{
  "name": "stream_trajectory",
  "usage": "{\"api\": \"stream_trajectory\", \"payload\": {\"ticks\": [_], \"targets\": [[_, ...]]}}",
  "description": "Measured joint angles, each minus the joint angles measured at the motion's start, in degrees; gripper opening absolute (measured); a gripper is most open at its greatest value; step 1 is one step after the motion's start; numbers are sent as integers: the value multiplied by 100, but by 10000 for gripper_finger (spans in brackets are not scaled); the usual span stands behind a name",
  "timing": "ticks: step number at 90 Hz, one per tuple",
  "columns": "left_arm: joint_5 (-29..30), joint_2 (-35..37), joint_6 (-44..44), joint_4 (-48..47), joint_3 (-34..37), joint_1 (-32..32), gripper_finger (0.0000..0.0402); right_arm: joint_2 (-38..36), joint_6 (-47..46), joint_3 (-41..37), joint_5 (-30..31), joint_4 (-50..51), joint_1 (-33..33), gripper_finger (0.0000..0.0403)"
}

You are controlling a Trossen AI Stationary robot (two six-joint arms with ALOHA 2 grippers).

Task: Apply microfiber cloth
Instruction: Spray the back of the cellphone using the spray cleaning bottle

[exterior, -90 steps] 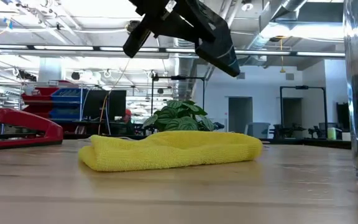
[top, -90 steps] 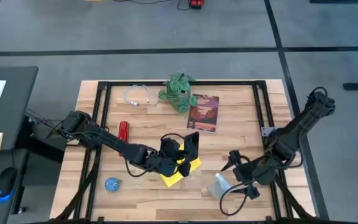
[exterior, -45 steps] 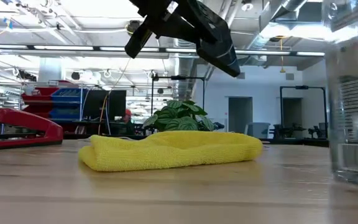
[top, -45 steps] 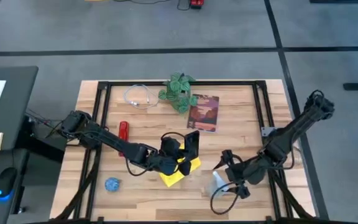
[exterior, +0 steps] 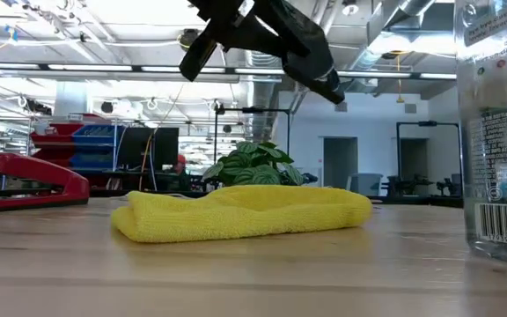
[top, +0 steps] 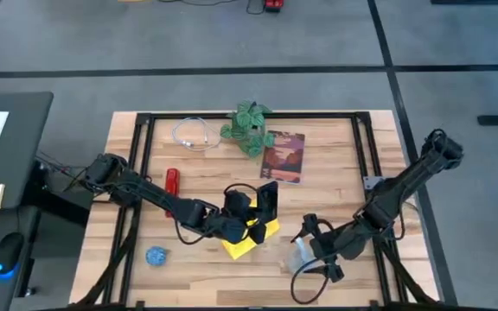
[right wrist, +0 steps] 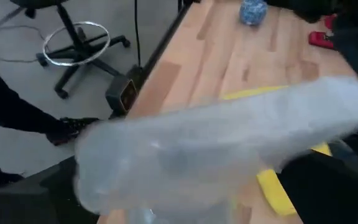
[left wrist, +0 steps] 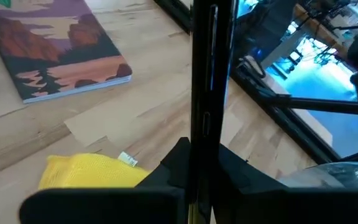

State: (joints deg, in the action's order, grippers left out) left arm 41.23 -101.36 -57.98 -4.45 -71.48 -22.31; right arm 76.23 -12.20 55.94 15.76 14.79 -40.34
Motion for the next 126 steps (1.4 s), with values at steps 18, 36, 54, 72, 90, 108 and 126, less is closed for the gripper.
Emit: {"api": "stream_trajectory", "payload": {"ticks": [18, 36, 54, 72, 90, 108, 126], "targets": [[295, 0, 342, 252, 1, 0, 11, -11, -145, 0, -14, -52, 2, 375], [380, 11, 1753, 1132, 0, -20, 11, -17, -145, 0, -70, -51, 0, 362], [460, 15, 2282, 959, -249, -114, 10, -20, -331, 0, -84, -51, 0, 361], [461, 27, 2183, -314, -837, -314, 7, -20, -448, 0, -84, -42, 0, 360], [483, 26, 1931, -572, -903, -362, 7, -18, -660, 1, -82, -26, 0, 360], [472, 26, 1922, -570, -903, -363, 7, -15, -841, 0, -80, 26, -11, 358], [472, 26, 1915, -568, -903, -361, 7, -2, -1565, 7, -88, 468, 2, 246]]}}
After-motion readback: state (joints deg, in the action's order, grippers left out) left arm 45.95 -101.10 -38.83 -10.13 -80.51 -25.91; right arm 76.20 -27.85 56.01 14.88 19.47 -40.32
